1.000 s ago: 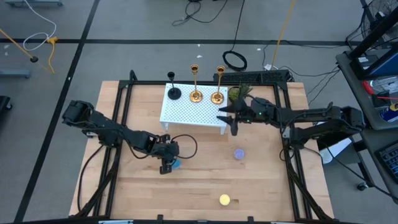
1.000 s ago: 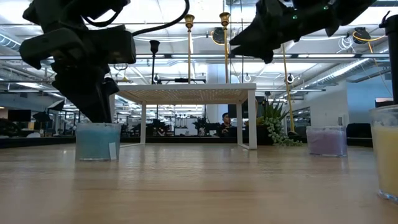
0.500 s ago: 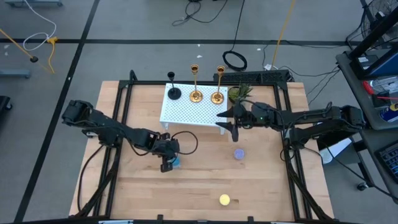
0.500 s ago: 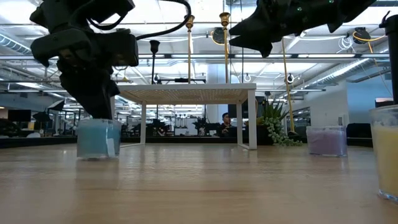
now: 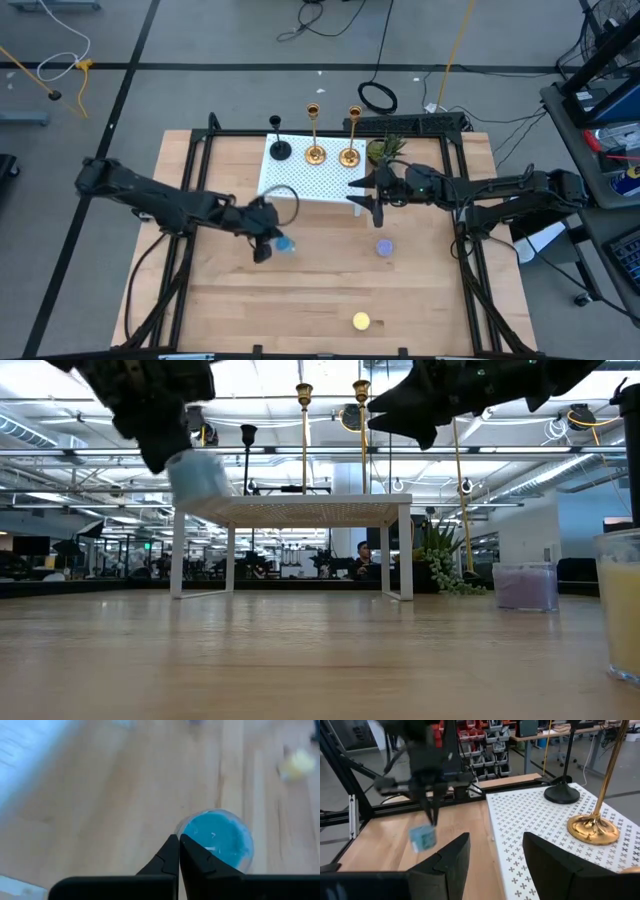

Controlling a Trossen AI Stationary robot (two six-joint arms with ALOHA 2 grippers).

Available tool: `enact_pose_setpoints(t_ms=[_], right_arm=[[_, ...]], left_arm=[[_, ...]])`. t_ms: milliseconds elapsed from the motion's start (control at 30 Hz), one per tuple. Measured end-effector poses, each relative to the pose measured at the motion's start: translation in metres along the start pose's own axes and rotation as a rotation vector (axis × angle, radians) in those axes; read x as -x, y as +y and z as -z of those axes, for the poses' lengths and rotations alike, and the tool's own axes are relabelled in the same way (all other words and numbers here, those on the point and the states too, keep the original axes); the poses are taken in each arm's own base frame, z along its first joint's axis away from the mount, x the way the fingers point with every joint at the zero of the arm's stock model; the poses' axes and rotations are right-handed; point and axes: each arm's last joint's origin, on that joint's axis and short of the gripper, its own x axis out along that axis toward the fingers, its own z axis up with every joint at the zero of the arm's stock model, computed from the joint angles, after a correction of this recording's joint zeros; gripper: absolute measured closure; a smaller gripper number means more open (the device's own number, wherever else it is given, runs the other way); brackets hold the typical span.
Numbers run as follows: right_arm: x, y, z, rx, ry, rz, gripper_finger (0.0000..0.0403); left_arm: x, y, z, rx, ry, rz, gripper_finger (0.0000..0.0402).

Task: Pick & Place candle stick holders
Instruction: Put the blue candle on the shelf

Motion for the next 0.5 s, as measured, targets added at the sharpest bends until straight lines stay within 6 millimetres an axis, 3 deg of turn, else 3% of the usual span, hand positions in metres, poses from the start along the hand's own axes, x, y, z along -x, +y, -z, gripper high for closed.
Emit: enact_pose_setpoints(t_ms=[300,500], right_arm=[[0.000,0.000,-0.003,0.024,-0.036,-0.004,0.0220],[0.000,0.000,-0.003,0.024,-0.035,-0.004,0.0220]], left_arm=[[0.055,0.028,-0.044,-0.039,-0.086,-0.293,0.0398],[0.068,0.053,-0.072,0.014,-0.072,-0.402,0.0399]])
